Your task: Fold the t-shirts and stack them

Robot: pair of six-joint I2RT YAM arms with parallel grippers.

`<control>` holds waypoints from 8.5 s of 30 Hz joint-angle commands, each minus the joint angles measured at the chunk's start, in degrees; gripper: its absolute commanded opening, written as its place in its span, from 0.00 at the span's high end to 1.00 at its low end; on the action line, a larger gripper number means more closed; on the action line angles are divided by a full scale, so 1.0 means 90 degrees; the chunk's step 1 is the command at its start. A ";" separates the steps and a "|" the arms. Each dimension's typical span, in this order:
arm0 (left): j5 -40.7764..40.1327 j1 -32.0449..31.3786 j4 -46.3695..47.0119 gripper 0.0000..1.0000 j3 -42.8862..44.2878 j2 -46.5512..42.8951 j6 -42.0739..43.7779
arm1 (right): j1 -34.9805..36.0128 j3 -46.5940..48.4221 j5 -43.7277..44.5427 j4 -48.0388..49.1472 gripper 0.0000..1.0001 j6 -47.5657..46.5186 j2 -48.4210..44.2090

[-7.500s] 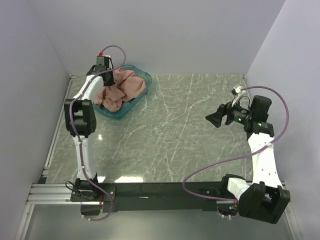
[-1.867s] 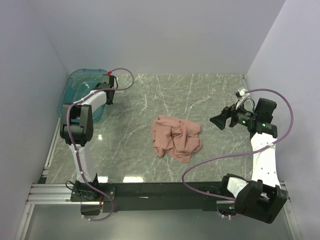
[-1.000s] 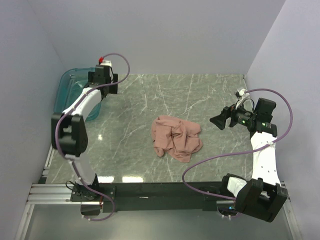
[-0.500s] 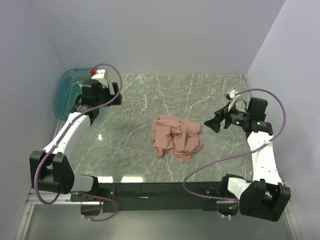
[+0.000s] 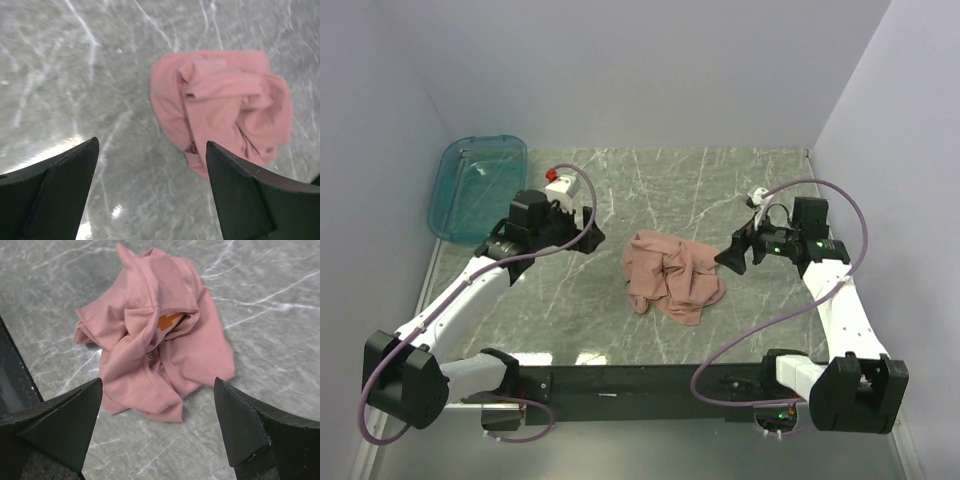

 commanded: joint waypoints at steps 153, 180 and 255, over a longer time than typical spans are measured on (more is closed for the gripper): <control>0.1631 -0.0683 -0.0127 0.17 0.1977 0.3455 -0.0116 | 0.2156 0.0454 0.0848 0.0932 0.12 0.1802 0.1814; 0.2822 -0.0800 -0.0323 0.87 0.2458 0.4052 0.0245 | 0.2440 0.1304 0.0370 -0.0033 1.00 0.1267 0.2743; -0.1179 -0.3163 -0.0548 1.00 0.4120 -0.0517 0.0343 | 0.2243 0.7284 0.2802 -0.1414 1.00 0.0512 0.1179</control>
